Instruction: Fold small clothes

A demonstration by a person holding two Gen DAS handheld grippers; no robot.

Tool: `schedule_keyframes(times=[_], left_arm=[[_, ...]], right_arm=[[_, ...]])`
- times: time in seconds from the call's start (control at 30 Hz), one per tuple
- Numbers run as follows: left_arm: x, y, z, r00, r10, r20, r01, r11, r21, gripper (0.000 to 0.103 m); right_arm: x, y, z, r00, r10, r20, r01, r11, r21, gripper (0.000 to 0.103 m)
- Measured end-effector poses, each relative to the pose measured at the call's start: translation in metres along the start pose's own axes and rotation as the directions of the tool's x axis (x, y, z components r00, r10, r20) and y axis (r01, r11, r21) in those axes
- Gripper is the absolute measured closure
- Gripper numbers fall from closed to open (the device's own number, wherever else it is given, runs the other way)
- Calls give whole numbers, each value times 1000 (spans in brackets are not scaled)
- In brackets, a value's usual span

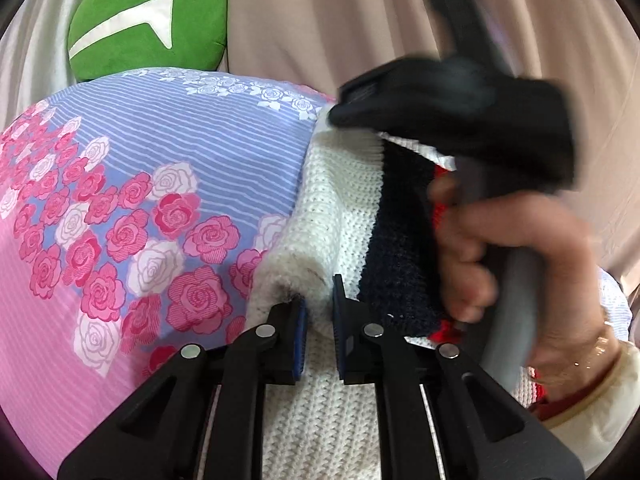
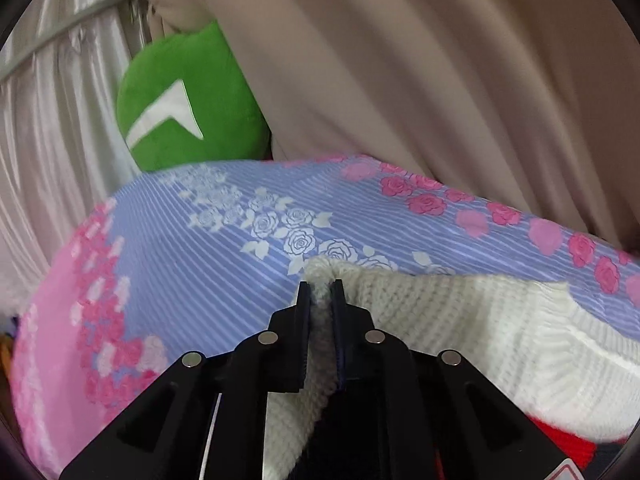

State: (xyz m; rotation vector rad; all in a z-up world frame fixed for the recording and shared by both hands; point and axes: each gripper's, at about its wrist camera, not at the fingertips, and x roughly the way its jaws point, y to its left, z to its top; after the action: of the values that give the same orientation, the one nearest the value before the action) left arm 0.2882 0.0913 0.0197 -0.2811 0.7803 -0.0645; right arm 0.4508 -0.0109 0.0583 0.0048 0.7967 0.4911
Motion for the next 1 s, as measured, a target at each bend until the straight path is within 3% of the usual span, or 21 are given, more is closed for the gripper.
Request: schedule_keyframes(times=[0.07, 0.2, 0.3, 0.4, 0.47, 0.6, 0.67, 0.7, 0.73, 0.8, 0.9, 1.0], left_arm=[[1, 3, 3, 1000, -8, -4, 8, 1000, -3, 93], [3, 6, 4, 1000, -9, -5, 9, 1000, 1, 92], [4, 6, 5, 1000, -6, -5, 6, 1000, 5, 92], [4, 2, 3, 1000, 7, -5, -7, 1000, 21, 92], [5, 2, 3, 1000, 15, -3, -15, 999, 29, 92], [4, 0, 1, 1000, 22, -1, -21, 999, 36, 92], [3, -2, 0, 1000, 23, -1, -22, 999, 37, 92], [3, 0, 1, 1000, 18, -2, -18, 999, 32, 92], [3, 1, 1, 1000, 11, -2, -11, 1000, 25, 91], [3, 3, 1, 1000, 5, -1, -5, 1000, 18, 92], [3, 1, 0, 1000, 11, -1, -11, 1000, 30, 92], [3, -1, -1, 1000, 10, -4, -9, 999, 42, 91]], right_arm=[[-33, -9, -7, 999, -12, 43, 12, 1000, 9, 86], [-122, -65, -51, 987, -140, 78, 133, 987, 91, 64], [-190, -131, -111, 940, -338, 44, 322, 923, 209, 60], [-228, -178, -160, 909, -416, -13, 400, 864, 306, 57], [-236, -197, -181, 920, -390, -40, 377, 853, 360, 57], [-221, -213, -199, 961, -272, -50, 267, 867, 420, 57], [-211, -206, -196, 955, -295, -37, 287, 880, 380, 62], [-210, -203, -192, 953, -303, -30, 293, 886, 360, 87], [-213, -201, -188, 960, -281, -11, 266, 895, 359, 95], [-232, -195, -185, 961, -268, 69, 225, 902, 368, 95], [-273, -185, -185, 932, -315, 178, 239, 905, 351, 96], [-273, -198, -196, 934, -327, 143, 256, 893, 371, 96]])
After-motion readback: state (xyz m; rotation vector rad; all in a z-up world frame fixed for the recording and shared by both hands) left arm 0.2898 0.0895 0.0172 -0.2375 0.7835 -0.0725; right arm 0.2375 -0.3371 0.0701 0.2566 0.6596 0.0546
